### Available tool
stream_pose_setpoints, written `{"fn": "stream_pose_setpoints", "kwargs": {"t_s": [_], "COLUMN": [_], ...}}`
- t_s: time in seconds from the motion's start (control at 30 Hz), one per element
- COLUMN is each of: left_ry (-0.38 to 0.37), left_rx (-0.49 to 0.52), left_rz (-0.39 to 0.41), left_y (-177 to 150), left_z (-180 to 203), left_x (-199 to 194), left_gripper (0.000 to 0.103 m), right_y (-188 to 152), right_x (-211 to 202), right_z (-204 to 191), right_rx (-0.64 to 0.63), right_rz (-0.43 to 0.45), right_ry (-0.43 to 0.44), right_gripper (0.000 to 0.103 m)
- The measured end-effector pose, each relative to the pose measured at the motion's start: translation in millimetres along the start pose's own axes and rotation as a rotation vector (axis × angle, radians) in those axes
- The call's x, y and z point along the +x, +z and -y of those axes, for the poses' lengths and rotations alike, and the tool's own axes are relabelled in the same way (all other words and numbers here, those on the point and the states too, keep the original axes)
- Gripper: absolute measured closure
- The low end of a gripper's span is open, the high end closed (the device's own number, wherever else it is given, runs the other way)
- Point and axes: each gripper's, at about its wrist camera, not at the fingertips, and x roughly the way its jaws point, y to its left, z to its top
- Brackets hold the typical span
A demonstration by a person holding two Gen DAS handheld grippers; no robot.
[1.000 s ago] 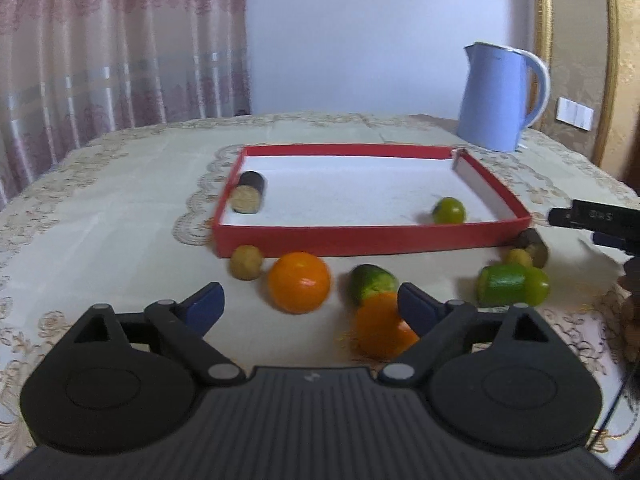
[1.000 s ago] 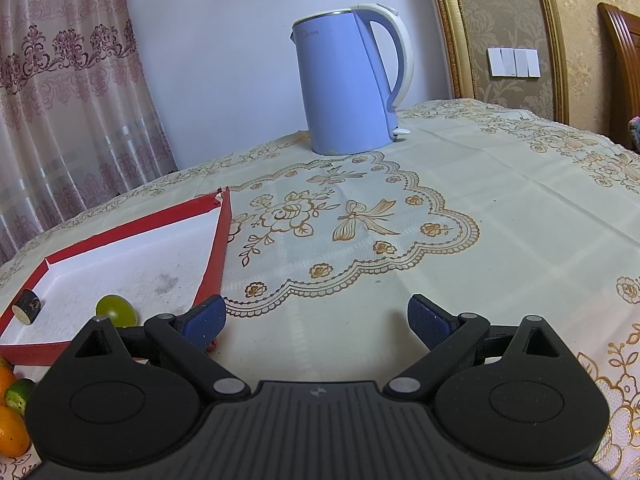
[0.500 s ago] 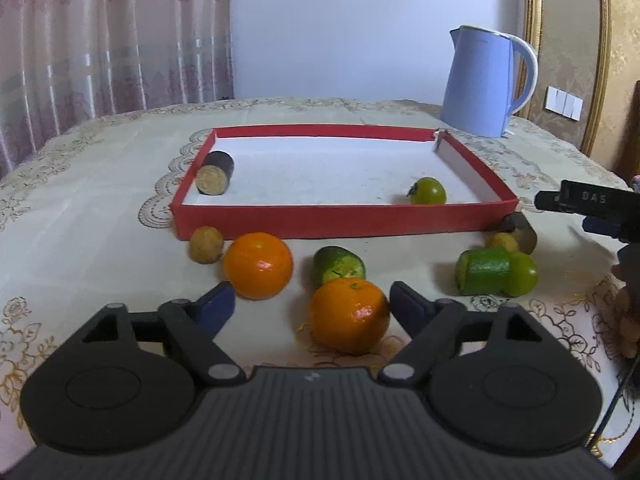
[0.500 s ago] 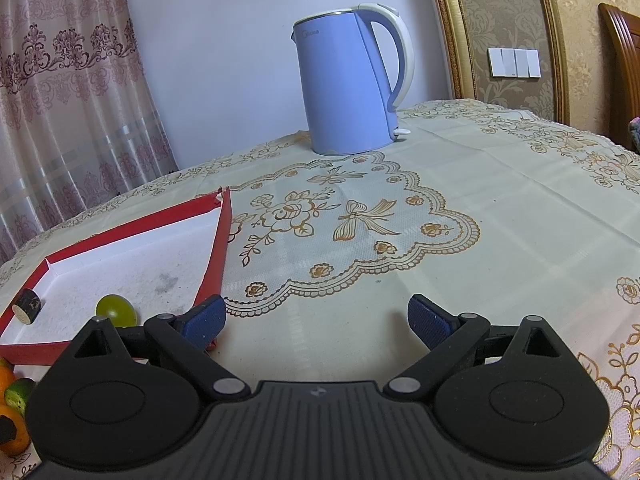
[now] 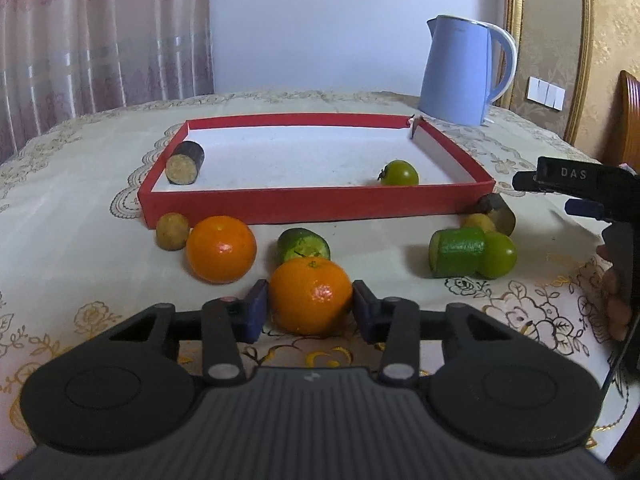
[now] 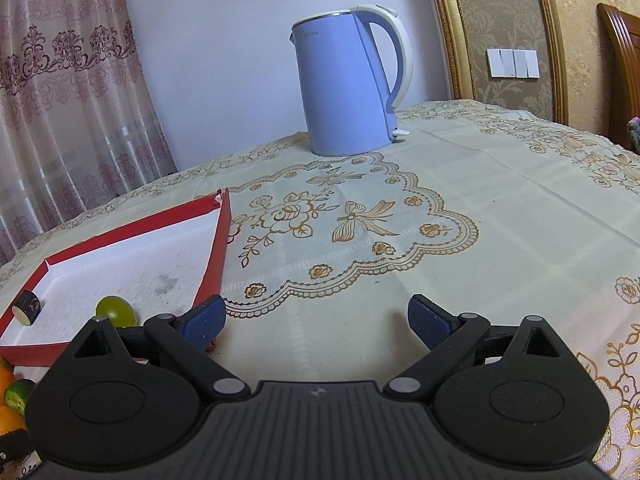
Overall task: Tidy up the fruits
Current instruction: 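Grasp the tangerine in front of the tray with the left tool, then grasp the second eggplant slice with the right tool while the left tool holds the tangerine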
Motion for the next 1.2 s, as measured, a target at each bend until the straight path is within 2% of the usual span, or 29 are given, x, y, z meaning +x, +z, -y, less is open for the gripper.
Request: {"fn": "stream_pose_setpoints", "kwargs": {"t_s": [0.4,0.63,0.77,0.83,0.9,1.03,1.2], "left_ry": [-0.023,-0.022,-0.034,-0.038,-0.038,-0.037,-0.032], "left_rx": [-0.051,-0.032,-0.055,-0.059,-0.061,-0.062,-0.064], "left_rz": [0.007,0.01,0.008,0.008,0.008,0.008,0.007], "left_y": [-1,-1,0,-1,0,0,0], "left_z": [-16,-14,-18,-19,-20,-20,-20], "left_x": [-2,0,0,0,0,0,1], "left_gripper": [0.062,0.061,0.06,0.06,0.06,0.06,0.059], "right_y": [0,-6,-11,-12,-13,-15,-13], "right_x": [-1,-10,-21,-27,-30,-24,-6], "right_z": [1,-5,-19,-25,-30,-35,-41], "right_rx": [0.008,-0.046,-0.164,-0.271,-0.391,-0.609,-0.695], "right_rz": [0.004,-0.014,-0.011,0.009,0.033,0.007,-0.111], "right_ry": [-0.001,0.05,0.074,0.062,0.088,0.227,0.382], "right_gripper": [0.005,0.005,0.005,0.005,0.005,0.005,0.006]}}
